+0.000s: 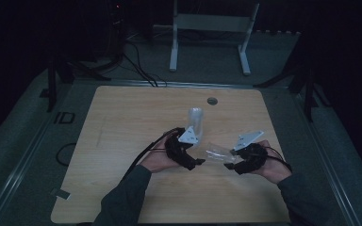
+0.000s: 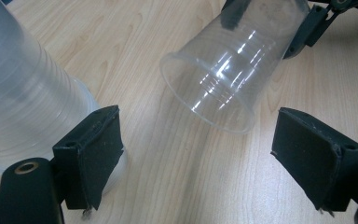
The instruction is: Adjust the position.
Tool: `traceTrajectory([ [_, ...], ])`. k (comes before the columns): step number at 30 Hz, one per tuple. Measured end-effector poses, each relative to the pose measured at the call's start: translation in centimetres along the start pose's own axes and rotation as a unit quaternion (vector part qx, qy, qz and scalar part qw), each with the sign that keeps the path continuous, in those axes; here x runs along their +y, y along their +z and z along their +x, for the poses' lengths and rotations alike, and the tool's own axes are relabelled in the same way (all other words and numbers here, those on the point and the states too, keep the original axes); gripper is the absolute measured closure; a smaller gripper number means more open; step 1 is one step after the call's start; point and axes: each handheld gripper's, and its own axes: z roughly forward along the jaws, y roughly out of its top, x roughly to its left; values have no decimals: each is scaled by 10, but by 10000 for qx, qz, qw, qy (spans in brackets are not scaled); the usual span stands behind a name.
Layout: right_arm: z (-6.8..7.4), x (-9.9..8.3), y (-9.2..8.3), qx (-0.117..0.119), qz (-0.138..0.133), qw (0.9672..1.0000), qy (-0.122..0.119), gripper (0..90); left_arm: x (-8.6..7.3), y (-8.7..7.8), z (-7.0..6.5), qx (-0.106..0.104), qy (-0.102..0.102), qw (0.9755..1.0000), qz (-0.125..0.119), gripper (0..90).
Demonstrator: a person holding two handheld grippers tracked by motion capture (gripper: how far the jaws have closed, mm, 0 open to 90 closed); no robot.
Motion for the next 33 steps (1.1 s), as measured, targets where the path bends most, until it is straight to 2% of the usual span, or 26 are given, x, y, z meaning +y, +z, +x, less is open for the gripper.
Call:
traceTrajectory([
  [4, -1, -2, -2, -54, -115, 9999, 43, 418, 0, 0, 0, -22, 0, 10000, -41, 151],
  [7, -1, -3, -3, -64, -221, 9997, 77, 418, 1, -1, 1, -96, -77, 9998, -139, 152],
  [11, -1, -3, -5, -89, -291, 9995, 87, 418, 0, -1, 2, -137, -63, 9998, -136, 155],
  [14, -2, -3, -6, -122, -384, 9991, 119, 418, -3, -1, 3, -173, -153, 9995, -222, 156],
  [18, -2, -2, -8, -157, -425, 9989, 131, 418, -5, 0, 4, -199, -184, 9994, -222, 156],
  [26, -3, -3, -11, -200, -776, 9965, 251, 418, -7, -1, 6, -242, -292, 9985, -399, 186],
  [33, -2, -3, -10, -213, -915, 9952, 283, 418, -7, -2, 6, -296, -316, 9981, -447, 186],
])
